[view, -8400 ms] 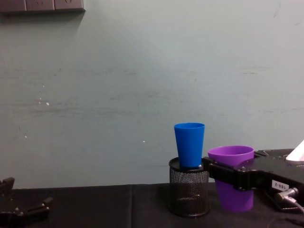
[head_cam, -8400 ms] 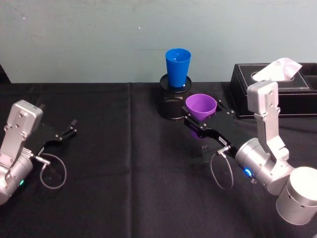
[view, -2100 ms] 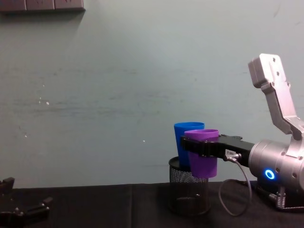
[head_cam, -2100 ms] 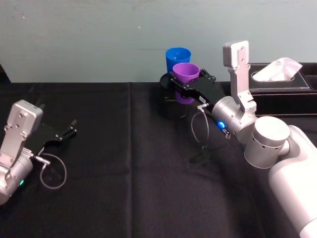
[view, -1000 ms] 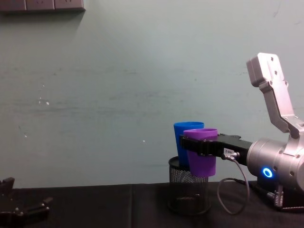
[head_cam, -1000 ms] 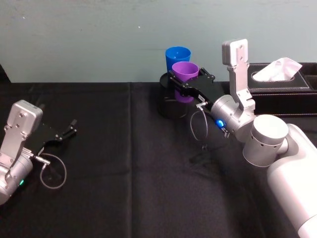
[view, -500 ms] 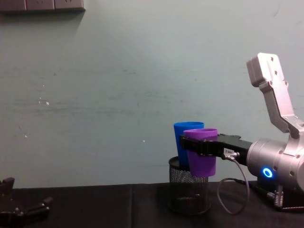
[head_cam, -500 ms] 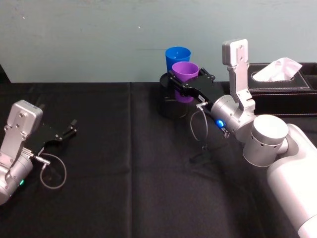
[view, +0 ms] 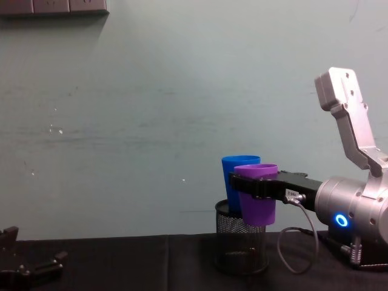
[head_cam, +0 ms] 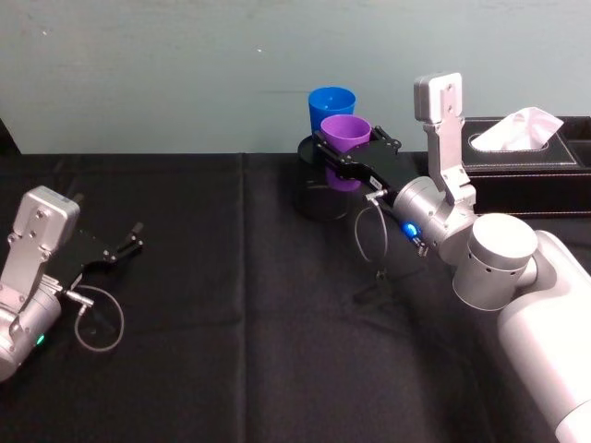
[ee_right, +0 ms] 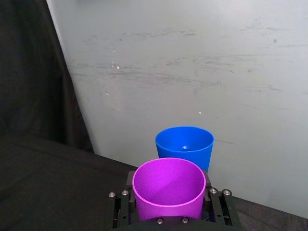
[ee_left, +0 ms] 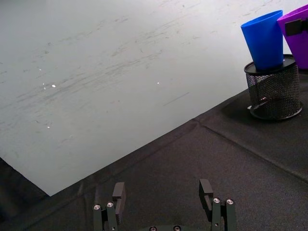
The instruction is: Pick up one cup with a gripper and tap it against the other cup.
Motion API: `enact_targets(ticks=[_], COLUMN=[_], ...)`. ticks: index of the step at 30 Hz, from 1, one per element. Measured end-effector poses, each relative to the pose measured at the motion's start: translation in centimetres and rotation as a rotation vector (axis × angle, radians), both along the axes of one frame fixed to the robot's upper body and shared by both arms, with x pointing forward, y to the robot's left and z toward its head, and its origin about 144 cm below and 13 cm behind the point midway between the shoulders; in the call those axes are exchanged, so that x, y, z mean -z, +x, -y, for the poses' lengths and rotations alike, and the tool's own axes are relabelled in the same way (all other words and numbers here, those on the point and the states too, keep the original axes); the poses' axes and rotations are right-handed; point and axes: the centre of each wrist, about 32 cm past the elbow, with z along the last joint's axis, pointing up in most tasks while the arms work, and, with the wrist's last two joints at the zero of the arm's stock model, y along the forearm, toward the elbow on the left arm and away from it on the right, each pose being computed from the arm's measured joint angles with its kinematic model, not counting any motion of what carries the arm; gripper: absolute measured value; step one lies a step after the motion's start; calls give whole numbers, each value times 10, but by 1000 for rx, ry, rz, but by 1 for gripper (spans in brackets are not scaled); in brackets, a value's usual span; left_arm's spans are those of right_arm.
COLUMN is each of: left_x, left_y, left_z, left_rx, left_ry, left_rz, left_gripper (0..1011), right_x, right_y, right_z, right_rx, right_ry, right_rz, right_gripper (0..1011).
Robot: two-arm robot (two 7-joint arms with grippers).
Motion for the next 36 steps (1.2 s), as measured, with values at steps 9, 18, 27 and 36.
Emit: enact_targets(ticks=[9, 18, 27, 36], left_x=[0, 0, 0, 0], left_y=[0, 0, 0, 0], left_z=[0, 0, 0, 0], left_rx=[0, 0, 0, 0], left_ry=[0, 0, 0, 0], left_rz=[0, 0, 0, 0], left_gripper=[1000, 1000, 1000, 1000], right_x=[0, 0, 0, 0], right_y=[0, 0, 0, 0], right_z=[0, 0, 0, 0], right_rx=[0, 0, 0, 0], right_ry=[0, 0, 0, 0], right_rz=[0, 0, 0, 0], right_gripper=[750, 750, 750, 750])
